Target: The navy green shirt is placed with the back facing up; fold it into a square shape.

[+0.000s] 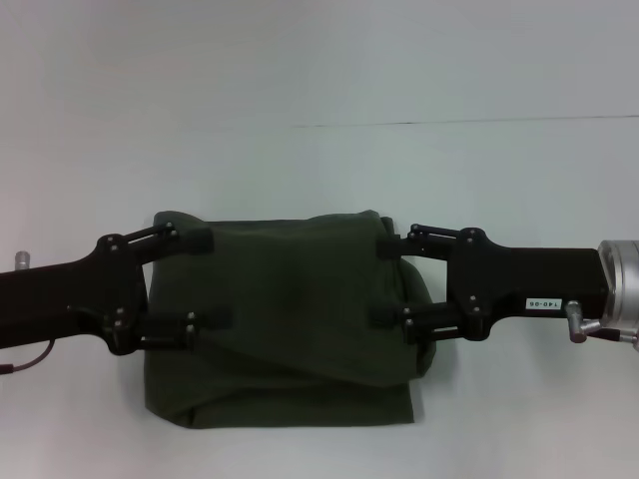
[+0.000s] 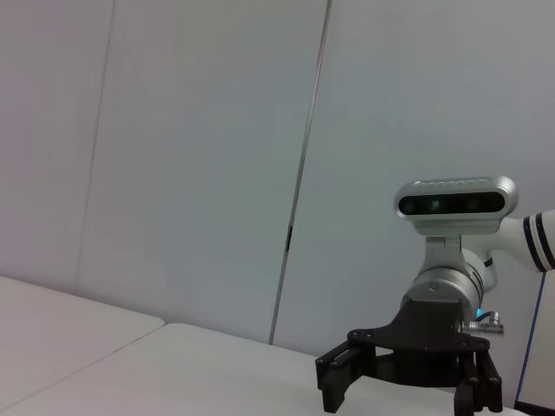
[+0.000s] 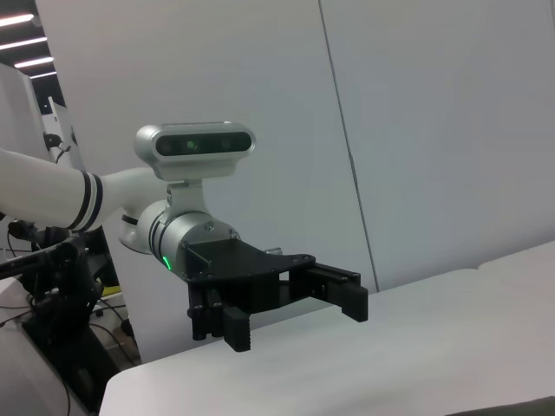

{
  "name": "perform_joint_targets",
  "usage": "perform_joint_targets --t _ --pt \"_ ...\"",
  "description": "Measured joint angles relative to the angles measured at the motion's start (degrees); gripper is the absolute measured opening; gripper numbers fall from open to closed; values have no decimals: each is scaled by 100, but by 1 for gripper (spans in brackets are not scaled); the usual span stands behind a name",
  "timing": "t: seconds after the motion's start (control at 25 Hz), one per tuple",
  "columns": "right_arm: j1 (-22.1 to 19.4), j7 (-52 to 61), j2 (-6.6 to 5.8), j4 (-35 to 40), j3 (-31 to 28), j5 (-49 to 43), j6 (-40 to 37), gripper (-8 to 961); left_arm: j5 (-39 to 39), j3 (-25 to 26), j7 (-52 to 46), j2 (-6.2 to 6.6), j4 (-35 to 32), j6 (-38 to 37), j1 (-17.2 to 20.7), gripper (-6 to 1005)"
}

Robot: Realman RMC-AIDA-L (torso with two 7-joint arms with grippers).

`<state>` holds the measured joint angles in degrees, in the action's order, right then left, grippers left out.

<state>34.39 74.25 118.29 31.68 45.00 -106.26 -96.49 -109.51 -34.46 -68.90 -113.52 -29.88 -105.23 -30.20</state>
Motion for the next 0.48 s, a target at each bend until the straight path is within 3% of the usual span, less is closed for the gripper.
perform_joint_targets --t 0.48 --pt "44 -24 -1 15 0 0 15 944 -8 -8 -2 24 19 48 -121 950"
